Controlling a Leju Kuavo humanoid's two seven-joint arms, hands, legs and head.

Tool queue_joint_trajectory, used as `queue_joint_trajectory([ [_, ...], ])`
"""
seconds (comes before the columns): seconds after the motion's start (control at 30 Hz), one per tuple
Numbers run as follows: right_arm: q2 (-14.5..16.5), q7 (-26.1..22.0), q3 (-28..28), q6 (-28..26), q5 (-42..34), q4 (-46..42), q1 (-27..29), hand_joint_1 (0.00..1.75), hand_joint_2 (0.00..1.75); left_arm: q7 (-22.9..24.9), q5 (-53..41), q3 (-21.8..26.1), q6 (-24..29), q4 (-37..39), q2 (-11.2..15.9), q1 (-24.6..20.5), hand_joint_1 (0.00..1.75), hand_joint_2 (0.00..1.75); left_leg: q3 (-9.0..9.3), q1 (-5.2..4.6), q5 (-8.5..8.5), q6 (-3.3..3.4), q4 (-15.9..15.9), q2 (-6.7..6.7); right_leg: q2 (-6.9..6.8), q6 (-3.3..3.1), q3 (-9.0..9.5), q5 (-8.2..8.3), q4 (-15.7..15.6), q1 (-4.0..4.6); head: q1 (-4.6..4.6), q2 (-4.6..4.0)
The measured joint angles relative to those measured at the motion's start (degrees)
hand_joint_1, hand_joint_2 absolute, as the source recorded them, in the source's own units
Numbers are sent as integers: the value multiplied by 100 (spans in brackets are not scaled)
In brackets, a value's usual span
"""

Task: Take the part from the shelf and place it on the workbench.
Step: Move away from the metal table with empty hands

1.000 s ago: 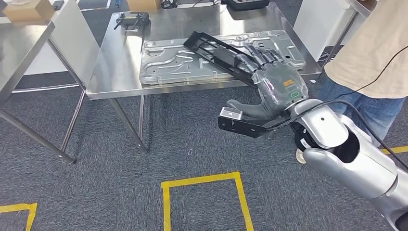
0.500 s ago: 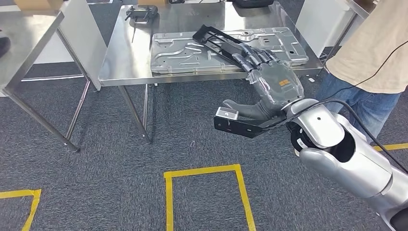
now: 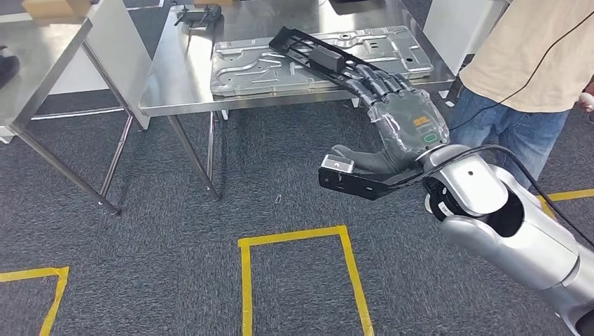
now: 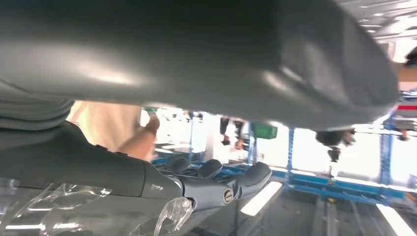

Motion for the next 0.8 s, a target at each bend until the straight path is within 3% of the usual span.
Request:
queue_joint_trajectory([
  [0.03, 0, 2, 0, 0, -1, 1, 3, 0, 0, 0, 0, 0, 1, 0, 0, 4, 0, 0, -87, 2, -162, -14, 369, 0, -1, -6, -58, 46, 2, 6, -1, 0],
  [0.07, 0, 4, 1, 0, -2, 1, 6, 0, 0, 0, 0, 0, 1, 0, 0, 7, 0, 0, -95, 2, -202, -19, 573, 0, 1, -6, -116, 91, 4, 10, -1, 1],
  [0.1, 0, 5, 1, 0, -3, 1, 7, 0, 0, 0, 0, 0, 1, 0, 0, 8, 0, 0, 8, 2, -120, -13, 547, 0, 8, -2, -174, 137, 8, 14, -2, 0],
  [0.17, 1, 6, 2, 0, -1, 0, 9, 0, 0, 0, 0, 0, 0, 0, 1, -8, 0, 0, 516, -12, 171, 41, -133, -1, 26, 19, -275, 222, 20, 21, -3, 1],
  [0.23, -1, 6, -1, -1, 24, -1, 7, 0, 0, 0, 1, 0, 1, 0, 6, -34, 0, 0, 1071, -49, 282, 126, -1002, 0, 29, 64, -347, 298, 29, 38, -2, 1],
  [0.3, -4, 3, -4, -2, 90, -2, 4, 0, 0, -1, 7, 0, 3, -1, 10, -47, 0, 0, 1249, -86, 275, 179, -1350, -4, 15, 125, -381, 374, 22, 38, -1, 1],
  [0.37, -7, -8, -4, -10, 174, -2, 4, 0, 0, -1, 26, 0, 4, -2, 8, -47, 0, 0, 1195, -75, 361, 231, -1387, -3, 16, 194, -419, 396, 33, 31, -2, 1],
  [0.43, -13, -21, -4, -27, 235, -2, 5, 0, 0, 0, 41, 0, 5, -2, 7, -49, 0, 0, 1120, -40, 472, 305, -1422, 10, 30, 251, -550, 95, 338, 22, 6, 0],
  [0.5, -24, -35, -3, -50, 284, -2, 25, 0, 0, 0, 45, 0, 5, -2, 7, -50, 0, 0, 1010, -32, 569, 344, -1420, 18, 36, 299, -793, -460, 1100, 0, 18, -1],
  [0.53, -28, -44, -2, -64, 309, -2, 47, 0, 0, 0, 48, 0, 4, -2, 7, -48, 0, 0, 949, -32, 617, 346, -1415, 18, 35, 325, -896, -654, 1497, -10, 20, -1],
  [0.57, -30, -56, -1, -75, 336, -2, 71, 0, 0, 0, 51, 0, 3, -2, 7, -46, 0, 0, 885, -31, 664, 341, -1406, 18, 35, 348, -931, -730, 1760, -22, 21, -1],
  [0.6, -31, -65, 1, -86, 362, -2, 90, 0, 0, 0, 54, 0, 2, -2, 5, -44, 0, 0, 818, -28, 706, 330, -1390, 18, 35, 366, -861, -679, 1805, -34, 21, -1],
  [0.63, -32, -72, 2, -97, 394, -2, 102, 0, 0, 0, 56, 0, 0, -2, 4, -43, 0, 0, 752, -23, 742, 314, -1366, 17, 35, 378, -684, -542, 1624, -48, 21, 0],
  [0.67, -32, -81, 2, -108, 430, -2, 107, 0, 0, 0, 57, 0, -2, -2, 2, -43, 0, 0, 690, -17, 770, 294, -1331, 16, 34, 385, -403, -387, 1242, -61, 22, 1],
  [0.73, -32, -103, 1, -125, 491, -8, 112, 0, 0, 0, 51, 0, -7, -2, 0, -45, 0, 0, 584, -20, 815, 237, -1257, 14, 42, 365, 133, -259, 425, -59, 17, 2],
  [0.77, -32, -118, 1, -130, 508, -13, 121, 0, 0, -1, 46, 0, -8, -2, 0, -48, 0, 0, 548, -27, 842, 202, -1229, 12, 50, 338, 274, -263, 176, -48, 13, 1],
  [0.8, -32, -135, 0, -130, 509, -18, 130, 0, 0, -1, 41, 0, -9, -2, 0, -51, 0, 0, 518, -34, 876, 164, -1217, 10, 57, 300, 302, -285, 87, -30, 8, 1],
])
